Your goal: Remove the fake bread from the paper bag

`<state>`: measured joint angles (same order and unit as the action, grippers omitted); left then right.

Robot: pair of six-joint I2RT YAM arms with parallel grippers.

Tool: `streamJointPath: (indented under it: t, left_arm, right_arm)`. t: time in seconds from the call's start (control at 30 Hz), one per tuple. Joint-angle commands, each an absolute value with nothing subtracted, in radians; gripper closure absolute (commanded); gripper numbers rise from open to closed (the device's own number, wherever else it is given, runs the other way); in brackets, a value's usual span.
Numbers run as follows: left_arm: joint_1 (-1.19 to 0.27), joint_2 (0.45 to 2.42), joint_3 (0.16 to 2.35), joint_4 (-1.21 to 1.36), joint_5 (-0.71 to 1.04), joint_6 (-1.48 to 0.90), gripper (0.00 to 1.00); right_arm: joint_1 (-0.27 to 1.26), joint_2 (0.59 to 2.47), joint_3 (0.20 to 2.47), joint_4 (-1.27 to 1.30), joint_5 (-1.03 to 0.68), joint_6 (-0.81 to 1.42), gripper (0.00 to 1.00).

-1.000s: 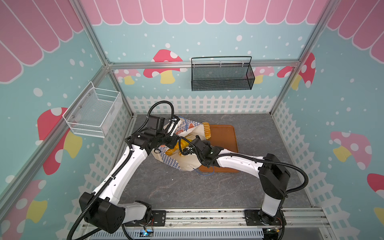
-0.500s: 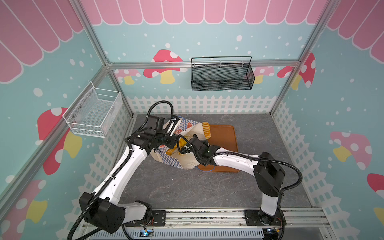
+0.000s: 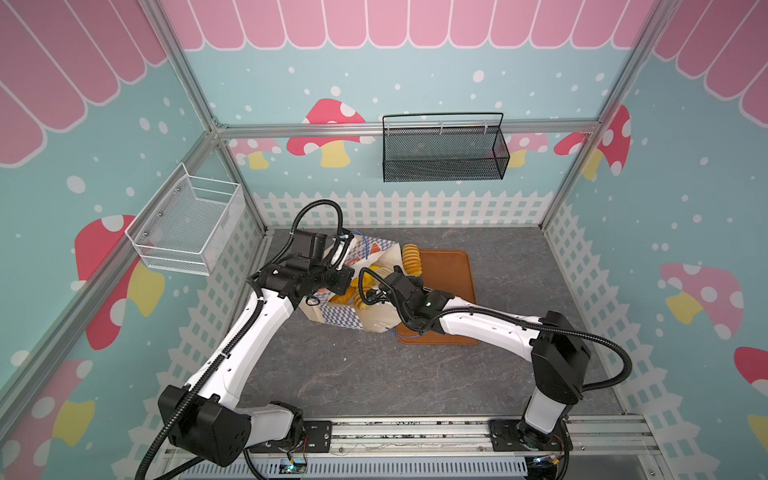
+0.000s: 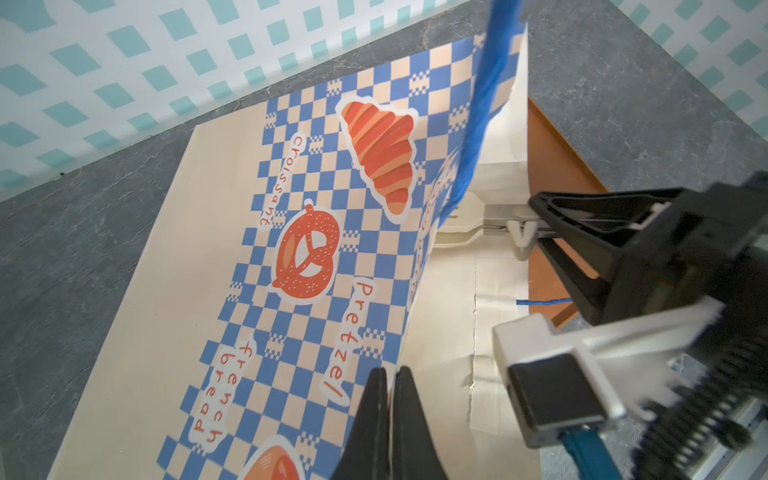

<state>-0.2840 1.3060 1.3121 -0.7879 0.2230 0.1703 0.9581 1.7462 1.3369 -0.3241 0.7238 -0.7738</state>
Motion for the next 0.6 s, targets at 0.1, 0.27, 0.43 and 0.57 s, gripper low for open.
streamJointPath:
  t: [0.1, 0.27, 0.43, 0.57]
  left_arm:
    - [-0.268, 1.323, 1.358, -0.785, 0.19, 0.122, 1.0]
    - [-0.257, 1.332, 1.368, -0.787, 0.148, 0.079, 1.0]
    - [-0.247, 1.347, 1.374, -0.789, 0.147, 0.042, 1.0]
    - [-0.246, 1.359, 1.382, -0.788, 0.141, 0.022, 1.0]
  right_arm:
    - [0.976, 1.652, 1.293, -0.301, 0.771, -0.775, 0.8]
    - [0.985, 1.588, 1.27, -0.316, 0.782, -0.757, 0.81]
    - [0.984, 1.516, 1.236, -0.329, 0.782, -0.726, 0.81]
    - [0.985, 1.468, 1.214, -0.344, 0.79, -0.698, 0.81]
